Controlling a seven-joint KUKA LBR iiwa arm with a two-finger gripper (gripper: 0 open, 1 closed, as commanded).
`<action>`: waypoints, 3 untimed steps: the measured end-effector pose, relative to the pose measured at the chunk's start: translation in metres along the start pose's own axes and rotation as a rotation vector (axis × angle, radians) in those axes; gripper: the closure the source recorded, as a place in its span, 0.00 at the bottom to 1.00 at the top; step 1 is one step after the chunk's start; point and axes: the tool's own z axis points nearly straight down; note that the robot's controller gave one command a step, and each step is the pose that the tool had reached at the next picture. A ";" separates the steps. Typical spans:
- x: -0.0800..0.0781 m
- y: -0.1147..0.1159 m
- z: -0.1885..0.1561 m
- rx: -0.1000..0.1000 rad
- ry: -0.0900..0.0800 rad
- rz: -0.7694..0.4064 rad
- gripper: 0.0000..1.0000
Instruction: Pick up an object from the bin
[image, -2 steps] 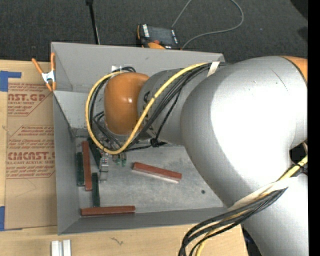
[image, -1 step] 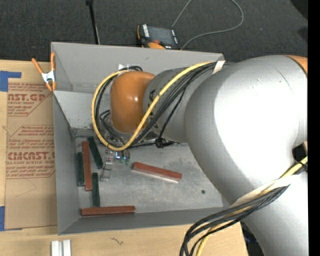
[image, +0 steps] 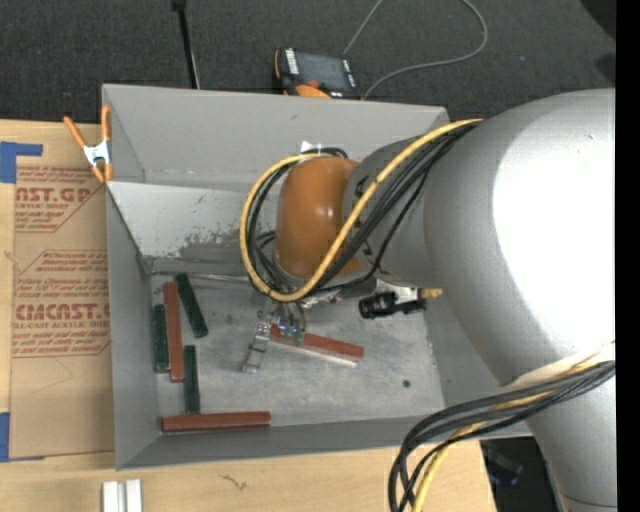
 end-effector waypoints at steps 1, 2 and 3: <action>-0.001 -0.193 0.007 0.003 0.001 -0.055 0.00; 0.023 -0.132 0.014 -0.004 0.002 -0.114 0.00; 0.022 -0.136 0.013 -0.003 0.000 -0.109 1.00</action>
Offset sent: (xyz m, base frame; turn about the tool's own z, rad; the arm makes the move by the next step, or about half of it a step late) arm -0.0500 -0.1801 -0.0055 -0.0622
